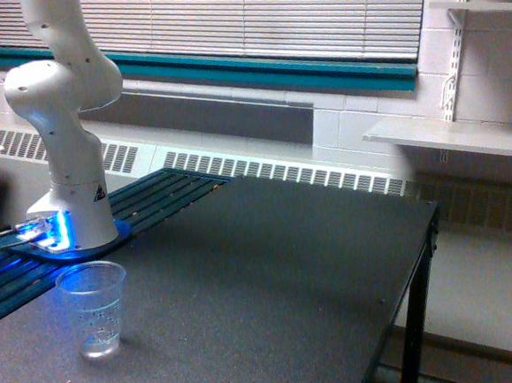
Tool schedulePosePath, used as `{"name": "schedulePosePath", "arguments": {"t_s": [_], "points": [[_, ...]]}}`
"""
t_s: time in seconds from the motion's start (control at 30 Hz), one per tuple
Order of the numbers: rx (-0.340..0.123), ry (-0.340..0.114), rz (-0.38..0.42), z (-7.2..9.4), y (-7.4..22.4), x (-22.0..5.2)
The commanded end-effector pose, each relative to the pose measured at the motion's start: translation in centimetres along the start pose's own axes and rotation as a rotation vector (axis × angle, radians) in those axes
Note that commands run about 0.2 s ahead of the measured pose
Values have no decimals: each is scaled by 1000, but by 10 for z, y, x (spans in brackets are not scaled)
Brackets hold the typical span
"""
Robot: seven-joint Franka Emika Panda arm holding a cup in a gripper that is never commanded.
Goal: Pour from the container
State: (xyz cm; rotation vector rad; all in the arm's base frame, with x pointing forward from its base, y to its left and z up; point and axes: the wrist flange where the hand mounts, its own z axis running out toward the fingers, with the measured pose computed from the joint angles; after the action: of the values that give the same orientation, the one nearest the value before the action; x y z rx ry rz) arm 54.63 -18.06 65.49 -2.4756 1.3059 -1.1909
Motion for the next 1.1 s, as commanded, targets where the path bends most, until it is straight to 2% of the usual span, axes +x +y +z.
{"name": "schedulePosePath", "arguments": {"t_s": [0.03,0.33,0.43,0.63,0.87,1.1], "points": [[3,1,-5,-2,-2,1],[7,13,-6,-4,4,2],[-1,29,-14,-7,10,6],[-9,32,-12,-9,25,8],[-26,38,-27,-11,53,12],[-61,30,-53,-10,96,12]]}}
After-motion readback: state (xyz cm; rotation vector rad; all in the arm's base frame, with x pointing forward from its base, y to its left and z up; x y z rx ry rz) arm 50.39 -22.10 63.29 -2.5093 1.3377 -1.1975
